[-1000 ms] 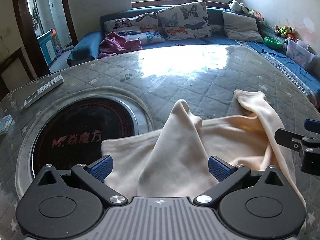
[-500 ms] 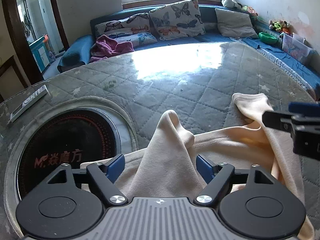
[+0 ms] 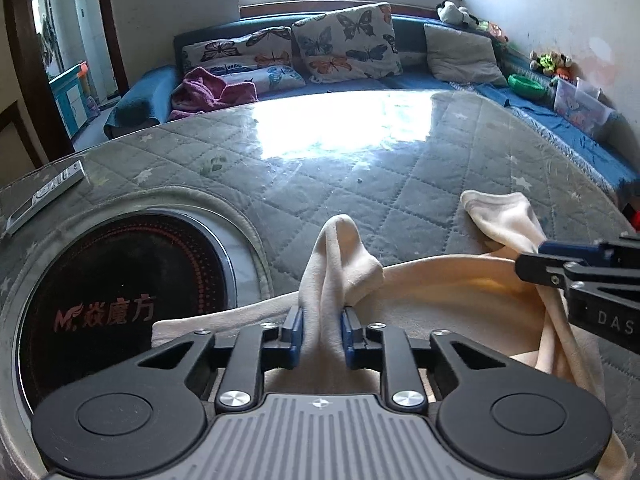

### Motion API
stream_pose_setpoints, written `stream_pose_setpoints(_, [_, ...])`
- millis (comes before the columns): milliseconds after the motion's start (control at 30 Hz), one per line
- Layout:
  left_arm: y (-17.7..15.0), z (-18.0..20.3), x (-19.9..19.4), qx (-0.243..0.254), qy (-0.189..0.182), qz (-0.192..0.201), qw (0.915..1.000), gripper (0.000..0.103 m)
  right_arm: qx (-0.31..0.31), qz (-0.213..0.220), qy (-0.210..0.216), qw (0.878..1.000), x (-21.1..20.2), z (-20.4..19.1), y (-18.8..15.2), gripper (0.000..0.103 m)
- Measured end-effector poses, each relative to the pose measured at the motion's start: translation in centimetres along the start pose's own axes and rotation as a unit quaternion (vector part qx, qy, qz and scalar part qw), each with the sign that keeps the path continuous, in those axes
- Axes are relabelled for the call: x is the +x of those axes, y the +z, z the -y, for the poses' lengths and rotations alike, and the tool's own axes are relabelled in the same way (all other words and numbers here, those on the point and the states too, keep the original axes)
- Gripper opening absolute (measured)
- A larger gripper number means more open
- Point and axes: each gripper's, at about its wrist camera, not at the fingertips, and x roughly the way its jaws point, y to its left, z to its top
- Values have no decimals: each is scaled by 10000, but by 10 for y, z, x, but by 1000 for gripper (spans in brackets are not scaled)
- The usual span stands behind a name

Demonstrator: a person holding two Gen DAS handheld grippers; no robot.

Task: Fold clothes

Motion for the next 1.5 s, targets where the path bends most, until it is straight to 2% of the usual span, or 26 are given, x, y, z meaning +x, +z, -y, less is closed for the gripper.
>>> stream_pose_setpoints(200, [-3,-9,-20,-139,-4,165,9998,18,123,161,-73,9998,-14,7,-4,5])
stream_pose_setpoints(667, [-25,-48,-86,-724,209,606,9953,13,560,483,-362,9966,-67,35,-25,4])
stream_pose_setpoints(833, [-46,-71,-111,-992,357,675,9921,13,501,515,-210,9972,-70,26,-26,13])
stream_pose_setpoints(900, [-54,-82,-120,-1114,457,686,9904,12,419,508,-146,9977,-67,18,-25,25])
stream_pose_setpoints(933, [-59,-87,-123,-1163,509,679,9896,11,364,494,-125,9980,-65,14,-24,26])
stream_pose_setpoints(1133, [-83,-116,-128,-1498,740,473,9848,10,97,444,-73,9989,-51,-7,-17,40])
stream_pose_setpoints(1267, [-98,-125,-125,-1674,659,289,9833,10,26,379,36,9993,-48,-17,-20,53])
stream_pose_setpoints(1400, [-107,-128,-121,-1932,471,110,9800,12,-35,277,32,9996,-43,-21,-27,55])
stream_pose_setpoints(1433, [-109,-128,-121,-1995,421,96,9789,17,-22,267,30,9996,-43,-21,-27,56])
stream_pose_setpoints(1467, [-111,-128,-120,-2060,394,78,9777,31,-1,264,24,9996,-44,-21,-28,57])
stream_pose_setpoints(1500, [-112,-129,-119,-2129,417,54,9762,39,21,268,24,9996,-44,-20,-28,58])
